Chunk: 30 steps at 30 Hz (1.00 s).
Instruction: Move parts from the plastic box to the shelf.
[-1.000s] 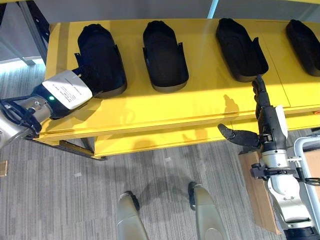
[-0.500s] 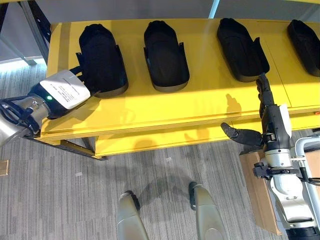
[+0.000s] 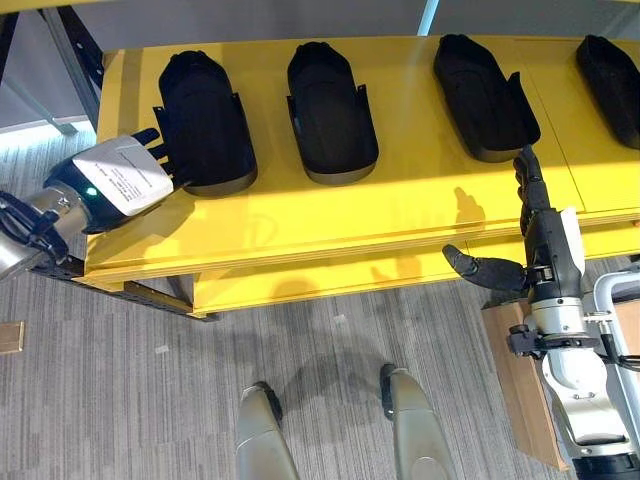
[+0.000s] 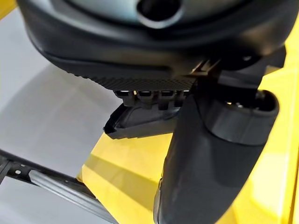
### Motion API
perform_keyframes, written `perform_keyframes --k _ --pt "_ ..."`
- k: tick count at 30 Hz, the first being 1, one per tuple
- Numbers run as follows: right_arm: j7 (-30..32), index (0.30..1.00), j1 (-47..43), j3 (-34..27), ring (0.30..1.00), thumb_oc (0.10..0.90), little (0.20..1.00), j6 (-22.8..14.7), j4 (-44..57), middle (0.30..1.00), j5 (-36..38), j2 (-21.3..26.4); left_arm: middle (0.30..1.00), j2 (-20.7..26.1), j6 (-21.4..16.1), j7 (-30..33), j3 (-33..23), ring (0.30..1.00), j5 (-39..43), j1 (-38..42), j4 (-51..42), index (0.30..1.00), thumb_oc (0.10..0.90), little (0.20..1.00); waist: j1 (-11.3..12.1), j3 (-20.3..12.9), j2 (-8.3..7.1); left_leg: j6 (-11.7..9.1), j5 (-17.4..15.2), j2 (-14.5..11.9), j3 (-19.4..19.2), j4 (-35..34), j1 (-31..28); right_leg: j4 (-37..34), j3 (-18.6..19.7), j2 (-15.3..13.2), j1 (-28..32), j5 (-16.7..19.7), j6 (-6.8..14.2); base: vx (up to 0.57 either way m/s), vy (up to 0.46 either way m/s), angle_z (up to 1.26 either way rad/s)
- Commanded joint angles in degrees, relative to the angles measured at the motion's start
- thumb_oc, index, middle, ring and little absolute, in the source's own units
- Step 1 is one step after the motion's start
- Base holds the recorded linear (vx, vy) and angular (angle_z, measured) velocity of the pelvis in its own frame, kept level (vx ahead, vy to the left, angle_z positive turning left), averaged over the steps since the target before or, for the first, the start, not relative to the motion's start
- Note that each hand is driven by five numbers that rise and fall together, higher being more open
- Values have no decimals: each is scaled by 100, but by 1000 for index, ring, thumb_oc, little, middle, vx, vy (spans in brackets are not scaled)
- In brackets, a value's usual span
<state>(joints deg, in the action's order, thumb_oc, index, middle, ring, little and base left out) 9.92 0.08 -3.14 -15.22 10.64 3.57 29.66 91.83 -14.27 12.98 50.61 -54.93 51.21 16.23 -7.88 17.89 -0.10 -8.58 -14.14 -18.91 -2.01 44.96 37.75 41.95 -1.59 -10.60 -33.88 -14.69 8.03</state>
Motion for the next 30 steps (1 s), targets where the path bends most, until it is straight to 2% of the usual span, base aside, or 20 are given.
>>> perform_keyframes --k 1,14,30 --pt "100 1000 -260 -673 1000 900 1000 -608 812 1000 216 404 1000 749 199 74 -89 1000 -138 782 -143 1000 900 1000 -96 -317 274 129 -4 -297 -18 -265 -350 -606 154 -425 586 203 131 0 3 -3" --pt "62 1000 -253 -694 1000 900 1000 -584 865 1000 183 415 1000 817 210 0 738 1000 -308 1507 45 1000 900 1000 -71 -315 314 134 -6 -281 -45 -263 -348 -608 181 -434 569 207 140 1 1 -1" --pt "7 1000 -240 -721 1000 900 1000 -537 909 1000 152 438 1000 919 183 -138 1359 1000 -444 2089 31 1000 900 1000 -64 -263 374 153 0 -250 -73 -267 -333 -593 214 -460 527 232 147 0 0 0"
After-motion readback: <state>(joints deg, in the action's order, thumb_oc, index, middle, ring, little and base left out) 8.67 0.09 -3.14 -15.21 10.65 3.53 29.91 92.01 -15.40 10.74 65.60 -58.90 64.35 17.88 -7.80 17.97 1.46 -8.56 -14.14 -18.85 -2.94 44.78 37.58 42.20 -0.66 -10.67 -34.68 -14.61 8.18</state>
